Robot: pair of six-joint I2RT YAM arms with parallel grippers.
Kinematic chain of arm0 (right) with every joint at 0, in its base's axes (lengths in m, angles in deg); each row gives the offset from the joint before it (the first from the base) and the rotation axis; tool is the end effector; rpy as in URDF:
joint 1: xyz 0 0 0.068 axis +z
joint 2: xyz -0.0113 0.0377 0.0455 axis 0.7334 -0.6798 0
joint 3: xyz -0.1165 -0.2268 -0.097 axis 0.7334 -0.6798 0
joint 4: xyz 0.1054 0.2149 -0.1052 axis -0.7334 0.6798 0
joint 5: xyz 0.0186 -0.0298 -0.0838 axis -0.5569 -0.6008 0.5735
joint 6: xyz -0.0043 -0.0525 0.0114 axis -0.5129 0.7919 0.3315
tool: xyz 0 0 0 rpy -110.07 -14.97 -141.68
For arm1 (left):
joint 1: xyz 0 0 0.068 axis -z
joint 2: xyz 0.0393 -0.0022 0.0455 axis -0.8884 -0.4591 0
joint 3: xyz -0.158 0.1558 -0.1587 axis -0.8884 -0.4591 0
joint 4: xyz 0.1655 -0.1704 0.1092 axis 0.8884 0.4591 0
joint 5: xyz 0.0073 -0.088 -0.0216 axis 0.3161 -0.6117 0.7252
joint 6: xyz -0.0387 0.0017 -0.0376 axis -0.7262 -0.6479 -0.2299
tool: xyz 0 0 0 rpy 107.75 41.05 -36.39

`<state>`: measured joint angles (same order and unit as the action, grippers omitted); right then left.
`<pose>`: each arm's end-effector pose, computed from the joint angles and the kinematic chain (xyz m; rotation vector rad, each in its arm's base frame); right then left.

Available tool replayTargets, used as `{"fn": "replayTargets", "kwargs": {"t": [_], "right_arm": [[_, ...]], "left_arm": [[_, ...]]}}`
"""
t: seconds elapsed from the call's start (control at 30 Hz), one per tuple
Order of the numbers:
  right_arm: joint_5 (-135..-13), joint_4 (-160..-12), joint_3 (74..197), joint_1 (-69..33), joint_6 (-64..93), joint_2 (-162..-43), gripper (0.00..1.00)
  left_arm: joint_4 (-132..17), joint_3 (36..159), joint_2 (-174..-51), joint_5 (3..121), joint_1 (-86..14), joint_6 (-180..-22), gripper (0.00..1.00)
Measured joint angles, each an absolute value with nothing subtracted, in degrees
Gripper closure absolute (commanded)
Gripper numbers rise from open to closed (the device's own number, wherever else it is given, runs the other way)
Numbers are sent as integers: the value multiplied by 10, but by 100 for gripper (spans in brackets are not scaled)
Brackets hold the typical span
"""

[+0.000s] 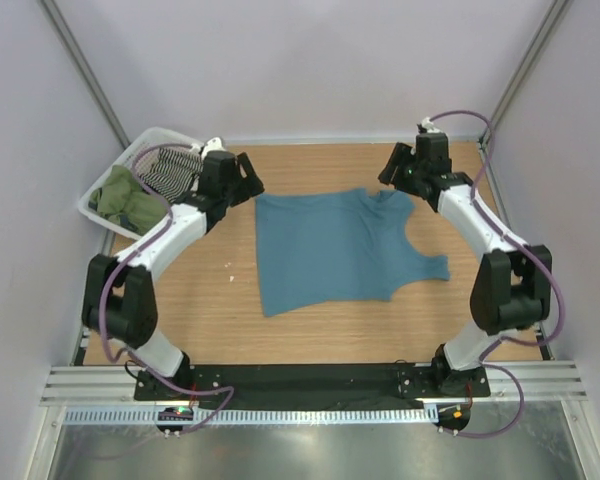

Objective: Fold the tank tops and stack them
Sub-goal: Flatten the tank top out

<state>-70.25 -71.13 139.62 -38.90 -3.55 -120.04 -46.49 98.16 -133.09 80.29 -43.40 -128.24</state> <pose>0.3961 0.0603 0.2907 0.2800 2.1788 0.4090 0.3698 -0.1229 0.2775 -0.4654 2.0970 -0.4175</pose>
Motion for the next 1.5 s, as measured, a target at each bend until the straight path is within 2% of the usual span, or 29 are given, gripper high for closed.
{"fn": "replayTargets", "kwargs": {"t": [0.17, 0.33, 0.43, 0.57, 0.9, 0.97, 1.0, 1.03, 1.13, 1.2, 1.37, 1.43, 1.47, 1.5], "right_arm": [[-630, -666, 1283, -389, -26, -1078, 43], [-554, -658, 1209, -391, -38, -1041, 47], [-522, -646, 1224, -397, -44, -1077, 48], [-499, -631, 1319, -411, -52, -1183, 48], [-518, -613, 1460, -438, -74, -1372, 45], [-527, -612, 1468, -440, -76, -1392, 52], [-530, -612, 1468, -440, -77, -1399, 59], [-532, -611, 1468, -440, -79, -1403, 72], [-530, -609, 1468, -443, -86, -1408, 91], [-524, -611, 1468, -444, -89, -1407, 98], [-490, -614, 1463, -451, -87, -1400, 99], [-466, -617, 1448, -449, -82, -1382, 96], [-451, -622, 1439, -446, -79, -1370, 92], [-432, -625, 1432, -441, -75, -1359, 77]], "left_arm": [[-437, 856, -1201, 775, -412, -1291, 24], [-412, 746, -1119, 755, -375, -1309, 23], [-407, 714, -1103, 749, -352, -1314, 23], [-406, 704, -1110, 748, -347, -1320, 24], [-425, 688, -1162, 738, -351, -1329, 25], [-428, 688, -1174, 734, -353, -1329, 26], [-429, 688, -1179, 731, -355, -1329, 26], [-430, 688, -1183, 729, -357, -1329, 26], [-433, 688, -1193, 725, -363, -1329, 26], [-435, 688, -1198, 724, -365, -1329, 27], [-444, 689, -1217, 719, -365, -1325, 28], [-446, 689, -1229, 719, -365, -1325, 28], [-446, 689, -1233, 718, -365, -1325, 28], [-447, 690, -1240, 718, -365, -1325, 28]]}}
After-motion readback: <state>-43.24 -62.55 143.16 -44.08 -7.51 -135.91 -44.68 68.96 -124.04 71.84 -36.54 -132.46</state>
